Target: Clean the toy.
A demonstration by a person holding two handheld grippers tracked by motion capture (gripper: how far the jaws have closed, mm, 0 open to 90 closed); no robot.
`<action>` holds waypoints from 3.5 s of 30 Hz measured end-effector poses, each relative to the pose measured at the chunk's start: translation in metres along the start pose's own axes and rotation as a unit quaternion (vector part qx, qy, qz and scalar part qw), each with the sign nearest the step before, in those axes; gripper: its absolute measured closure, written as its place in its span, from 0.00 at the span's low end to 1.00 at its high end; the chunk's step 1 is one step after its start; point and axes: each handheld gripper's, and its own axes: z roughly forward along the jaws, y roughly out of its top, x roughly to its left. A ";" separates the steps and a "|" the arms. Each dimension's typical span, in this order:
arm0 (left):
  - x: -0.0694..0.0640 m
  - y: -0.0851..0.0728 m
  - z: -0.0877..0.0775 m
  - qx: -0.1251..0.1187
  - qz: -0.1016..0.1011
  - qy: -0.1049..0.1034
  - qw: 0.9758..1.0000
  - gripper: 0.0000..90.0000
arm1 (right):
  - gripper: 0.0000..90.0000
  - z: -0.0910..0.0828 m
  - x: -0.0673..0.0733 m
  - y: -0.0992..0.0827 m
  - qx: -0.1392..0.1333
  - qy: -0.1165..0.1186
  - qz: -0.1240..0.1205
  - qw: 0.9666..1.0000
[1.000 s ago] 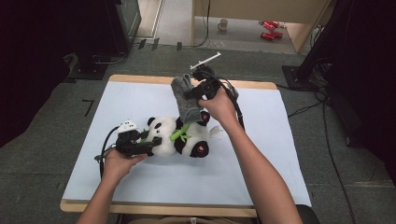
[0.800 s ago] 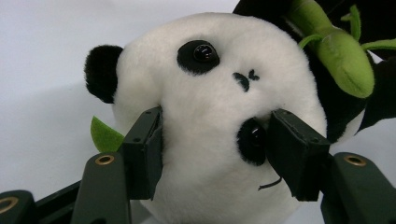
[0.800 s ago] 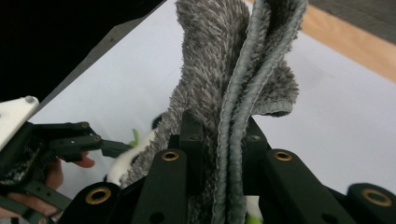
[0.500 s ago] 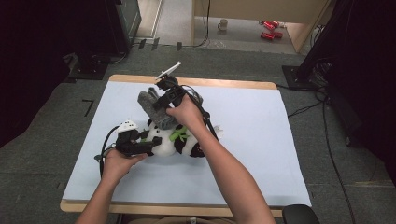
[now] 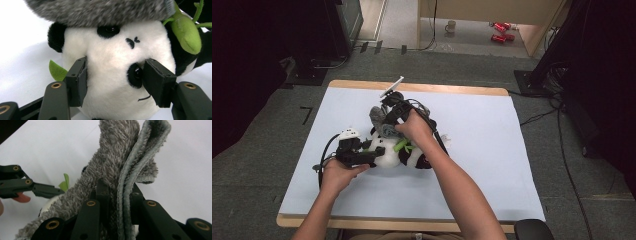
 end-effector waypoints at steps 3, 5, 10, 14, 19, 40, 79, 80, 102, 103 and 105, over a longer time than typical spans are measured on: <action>0.001 0.000 0.000 0.000 -0.006 0.001 1.000 0.45 | 0.86 -0.008 -0.009 -0.005 0.004 -0.004 0.006 1.000; 0.001 0.000 0.000 0.000 -0.009 -0.001 1.000 0.45 | 0.87 -0.014 -0.016 -0.010 0.013 -0.013 0.012 1.000; -0.001 0.000 0.001 -0.003 -0.004 -0.005 1.000 0.45 | 0.86 -0.029 -0.035 -0.027 0.001 0.005 0.034 0.999; -0.001 -0.001 0.000 -0.004 -0.004 -0.007 1.000 0.45 | 0.87 -0.037 -0.037 -0.032 -0.006 -0.011 0.026 1.000; 0.000 -0.002 0.000 -0.005 -0.002 -0.012 1.000 0.45 | 0.87 -0.048 -0.046 -0.036 -0.007 0.005 0.052 0.999; 0.004 -0.002 0.001 -0.014 -0.008 -0.011 1.000 0.44 | 0.88 -0.091 -0.097 -0.082 -0.037 -0.029 0.128 0.991; 0.015 0.022 0.007 -0.031 0.025 -0.001 0.999 0.40 | 0.87 -0.020 0.016 -0.008 -0.067 0.067 0.020 0.995; 0.015 0.022 0.006 -0.029 0.022 -0.001 0.999 0.39 | 0.87 -0.016 0.015 -0.010 -0.065 0.067 0.021 0.995; 0.005 -0.004 0.009 -0.021 -0.001 0.025 0.999 0.44 | 0.86 -0.008 -0.001 -0.014 -0.053 0.043 0.015 0.998; 0.004 -0.003 0.010 -0.019 -0.005 0.032 0.999 0.47 | 0.86 -0.010 -0.004 -0.015 -0.051 0.039 0.019 0.998; 0.000 -0.003 0.011 -0.017 -0.002 0.046 0.999 0.51 | 0.87 -0.017 -0.012 -0.019 -0.051 0.024 0.028 0.998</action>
